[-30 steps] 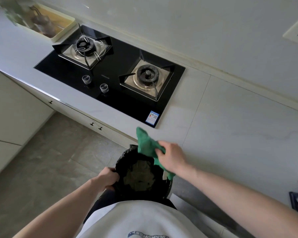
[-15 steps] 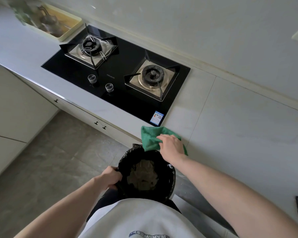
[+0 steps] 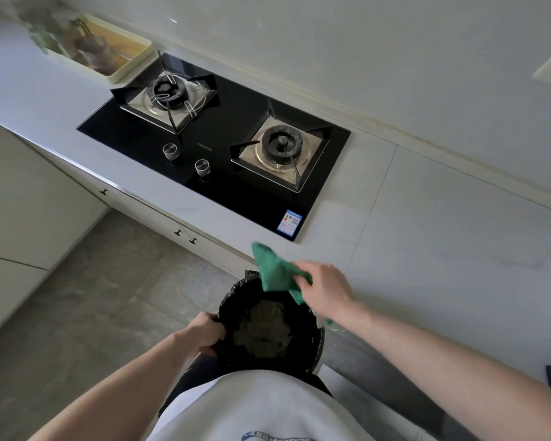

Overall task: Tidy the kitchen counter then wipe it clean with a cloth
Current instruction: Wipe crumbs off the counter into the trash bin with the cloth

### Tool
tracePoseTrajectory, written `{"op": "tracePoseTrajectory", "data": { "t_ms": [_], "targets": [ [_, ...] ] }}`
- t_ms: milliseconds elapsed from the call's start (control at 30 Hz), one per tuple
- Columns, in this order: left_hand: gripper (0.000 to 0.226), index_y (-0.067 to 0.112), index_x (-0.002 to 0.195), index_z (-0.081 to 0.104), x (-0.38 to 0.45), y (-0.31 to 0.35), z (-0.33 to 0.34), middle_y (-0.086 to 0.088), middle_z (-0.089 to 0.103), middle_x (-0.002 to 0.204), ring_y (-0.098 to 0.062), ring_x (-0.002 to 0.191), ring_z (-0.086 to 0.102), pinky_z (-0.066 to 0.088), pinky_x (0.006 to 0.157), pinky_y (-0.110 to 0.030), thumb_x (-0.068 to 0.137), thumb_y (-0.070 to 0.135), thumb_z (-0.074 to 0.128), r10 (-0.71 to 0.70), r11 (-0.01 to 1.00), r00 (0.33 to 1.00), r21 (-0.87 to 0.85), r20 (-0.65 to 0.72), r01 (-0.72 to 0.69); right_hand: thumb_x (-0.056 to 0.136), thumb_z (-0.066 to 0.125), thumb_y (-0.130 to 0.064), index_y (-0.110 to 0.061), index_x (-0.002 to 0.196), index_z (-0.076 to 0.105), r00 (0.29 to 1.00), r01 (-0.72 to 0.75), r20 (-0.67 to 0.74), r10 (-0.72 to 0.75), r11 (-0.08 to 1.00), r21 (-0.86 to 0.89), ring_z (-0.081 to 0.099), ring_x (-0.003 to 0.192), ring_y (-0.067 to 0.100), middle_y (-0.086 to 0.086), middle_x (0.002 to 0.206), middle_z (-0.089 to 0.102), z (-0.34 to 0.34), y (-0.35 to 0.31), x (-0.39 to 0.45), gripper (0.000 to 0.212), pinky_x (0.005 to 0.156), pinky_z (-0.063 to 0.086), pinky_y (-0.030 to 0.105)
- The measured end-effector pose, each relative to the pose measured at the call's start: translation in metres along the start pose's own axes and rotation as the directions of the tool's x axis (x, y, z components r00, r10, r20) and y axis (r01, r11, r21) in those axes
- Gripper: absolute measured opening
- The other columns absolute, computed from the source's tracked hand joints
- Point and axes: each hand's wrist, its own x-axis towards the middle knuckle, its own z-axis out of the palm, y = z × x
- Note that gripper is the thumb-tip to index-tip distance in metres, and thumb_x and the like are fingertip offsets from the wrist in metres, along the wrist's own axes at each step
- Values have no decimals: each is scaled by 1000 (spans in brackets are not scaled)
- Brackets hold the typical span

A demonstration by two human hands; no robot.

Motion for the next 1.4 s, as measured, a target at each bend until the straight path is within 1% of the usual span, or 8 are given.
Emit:
{"op": "tracePoseTrajectory", "data": {
  "t_ms": [167, 333, 433, 633, 833, 1033, 1233, 1400],
  "targets": [
    [33, 9, 89, 76, -1, 1, 2, -11, 72, 70, -34, 62, 74, 64, 66, -47, 72, -3, 51, 17, 1000, 1000, -11, 2, -17, 101, 54, -25, -33, 128, 66, 992, -3, -129, -10, 995, -103, 60, 106, 18, -12, 118, 70, -30, -6, 54, 30, 87, 53, 38],
    [30, 11, 82, 76, -2, 1, 5, -7, 69, 64, -28, 58, 71, 64, 64, -45, 69, -2, 53, 29, 999, 999, -16, -24, -29, 102, 56, -25, -30, 136, 62, 999, -26, 38, 37, 963, -268, 55, 121, 24, 0, 132, 64, 0, -5, 91, 35, 97, 49, 39],
    [31, 14, 82, 77, 0, -3, 2, -8, 71, 70, -31, 70, 74, 64, 71, -49, 66, 1, 55, 28, 1000, 999, -7, -17, -28, 101, 57, -16, -21, 136, 61, 999, -15, 23, 23, 951, -308, 49, 125, 27, -3, 144, 55, 25, 0, 90, 35, 101, 48, 42],
    [31, 11, 88, 77, -4, -6, 1, -10, 74, 74, -31, 70, 75, 64, 68, -46, 70, -2, 55, 10, 1000, 1000, -30, -21, -11, 92, 61, -7, -21, 153, 38, 982, 185, 127, -139, 830, -526, 39, 125, 26, -6, 153, 38, 30, 14, 60, 67, 96, 46, 40],
    [29, 8, 89, 75, -5, -6, -2, -14, 74, 78, -32, 64, 74, 64, 67, -49, 76, -3, 53, 5, 1000, 1000, -25, -24, -6, 100, 53, -13, -24, 141, 57, 998, 47, 62, -31, 961, -273, 43, 119, 20, -12, 140, 52, 37, -7, 42, 43, 101, 44, 37],
    [27, 9, 86, 74, -3, -3, -2, -12, 71, 75, -31, 65, 73, 64, 68, -51, 75, -4, 52, 32, 999, 999, 16, -17, -32, 95, 56, -20, -32, 125, 66, 908, 55, 419, 4, 990, -128, 57, 120, 20, -8, 126, 63, 57, -8, -9, 34, 102, 47, 36],
    [28, 11, 87, 73, -3, -2, -3, -9, 69, 73, -24, 52, 69, 63, 55, -40, 77, -3, 51, 30, 999, 999, 24, -11, -30, 98, 58, -21, -24, 126, 68, 979, 8, 203, -23, 997, 73, 59, 116, 14, -9, 124, 66, 27, -12, -5, 30, 105, 45, 35],
    [32, 8, 93, 75, -3, -4, -3, -17, 73, 84, -34, 74, 76, 64, 65, -47, 74, -3, 52, 21, 1000, 1000, 6, 4, -21, 101, 55, -19, -21, 138, 60, 1000, -7, -14, 7, 1000, 21, 51, 124, 16, -8, 134, 63, -10, -8, 29, 37, 110, 39, 36]
  ]
}}
